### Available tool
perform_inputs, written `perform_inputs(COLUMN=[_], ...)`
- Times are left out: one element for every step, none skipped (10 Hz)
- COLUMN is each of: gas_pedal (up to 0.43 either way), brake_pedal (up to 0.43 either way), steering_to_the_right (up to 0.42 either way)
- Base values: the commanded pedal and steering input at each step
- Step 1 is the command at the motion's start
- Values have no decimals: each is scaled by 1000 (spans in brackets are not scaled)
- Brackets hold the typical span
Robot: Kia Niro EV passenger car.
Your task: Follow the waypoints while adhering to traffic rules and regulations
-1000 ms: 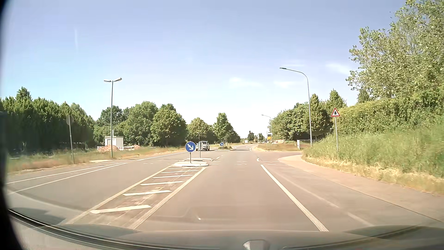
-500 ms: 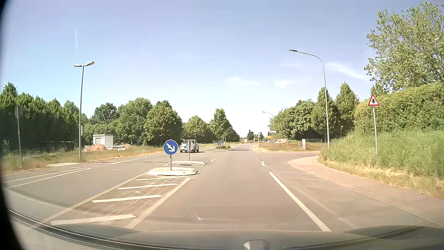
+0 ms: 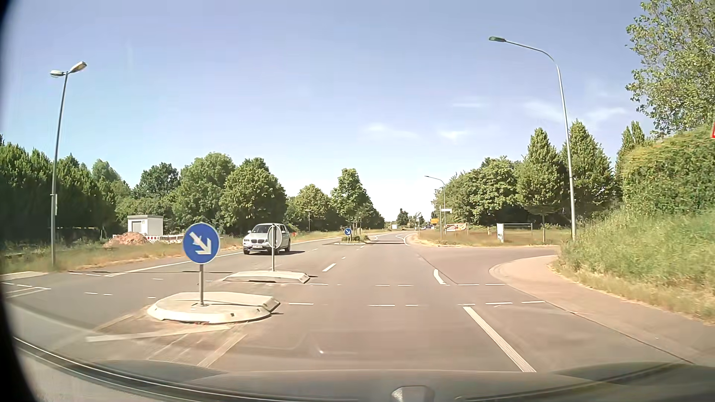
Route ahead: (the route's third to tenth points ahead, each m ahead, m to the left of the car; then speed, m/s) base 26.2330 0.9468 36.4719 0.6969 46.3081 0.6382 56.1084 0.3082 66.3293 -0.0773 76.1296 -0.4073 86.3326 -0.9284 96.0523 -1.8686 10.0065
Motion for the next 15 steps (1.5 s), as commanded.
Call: perform_inputs(gas_pedal=[59, 59, 59, 59, 59, 59, 59, 59, 59, 59, 59, 59, 59, 59, 59], brake_pedal=[30, 30, 30, 30, 30, 30, 30, 30, 30, 30, 30, 30, 30, 30, 30], steering_to_the_right=[3, 3, 3, 3, 3, 3, 3, 3, 3, 3, 5, 6, 6, 6, 6])
